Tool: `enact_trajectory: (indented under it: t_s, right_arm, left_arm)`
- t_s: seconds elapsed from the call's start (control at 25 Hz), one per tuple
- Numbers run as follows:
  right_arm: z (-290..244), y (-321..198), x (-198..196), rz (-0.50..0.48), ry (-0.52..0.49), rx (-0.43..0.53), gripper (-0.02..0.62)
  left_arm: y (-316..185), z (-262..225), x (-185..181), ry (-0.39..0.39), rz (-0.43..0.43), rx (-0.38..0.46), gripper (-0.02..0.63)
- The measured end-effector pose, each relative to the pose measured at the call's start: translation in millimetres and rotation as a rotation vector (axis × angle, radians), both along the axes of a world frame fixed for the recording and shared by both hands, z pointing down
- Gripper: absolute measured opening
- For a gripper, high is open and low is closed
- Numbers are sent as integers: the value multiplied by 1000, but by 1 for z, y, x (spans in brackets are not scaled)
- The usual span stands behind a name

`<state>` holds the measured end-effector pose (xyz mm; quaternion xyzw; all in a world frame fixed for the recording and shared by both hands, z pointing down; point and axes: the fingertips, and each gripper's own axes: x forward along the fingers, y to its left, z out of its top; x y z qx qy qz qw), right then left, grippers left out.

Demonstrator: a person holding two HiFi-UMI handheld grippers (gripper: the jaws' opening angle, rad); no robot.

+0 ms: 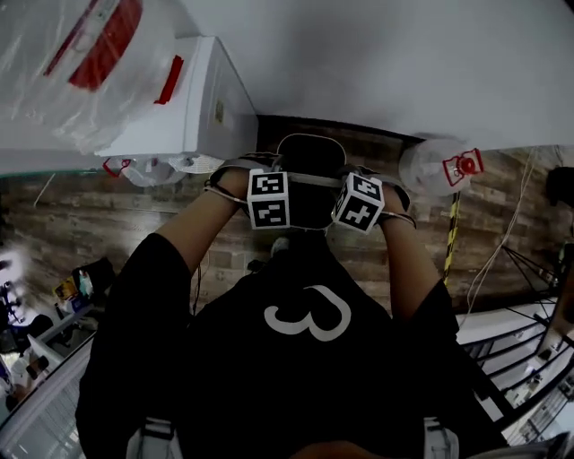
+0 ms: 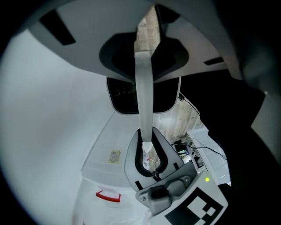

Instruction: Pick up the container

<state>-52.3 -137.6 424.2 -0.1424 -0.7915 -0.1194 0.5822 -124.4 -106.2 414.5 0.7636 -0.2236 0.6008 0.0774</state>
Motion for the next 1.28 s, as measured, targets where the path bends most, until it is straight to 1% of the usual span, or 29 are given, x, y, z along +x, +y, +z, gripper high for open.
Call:
enact_trajectory:
  t_s: [0.08, 0.24, 0.36, 0.52, 0.8, 1.28]
  right_arm:
    - [-27, 7, 3, -5, -12, 9, 80]
    - [-66, 29, 12, -3, -14, 7, 80]
    - [-91, 39, 16, 5, -19, 9, 80]
    - [-117, 45, 19, 13, -28, 39, 80]
    - [-137, 57, 27, 19, -45, 44, 80]
    - [-141, 61, 54, -48, -56, -9, 78]
  left_arm:
    - [6, -26, 3, -14, 6, 26, 95]
    - [27, -65, 11, -23, 9, 36, 95]
    - [37, -90, 16, -18, 10, 48, 95]
    - [43, -115, 18, -27, 2, 59, 95]
    - [55, -135, 28, -37, 12, 73, 95]
    - [63, -139, 57, -39, -43, 26, 95]
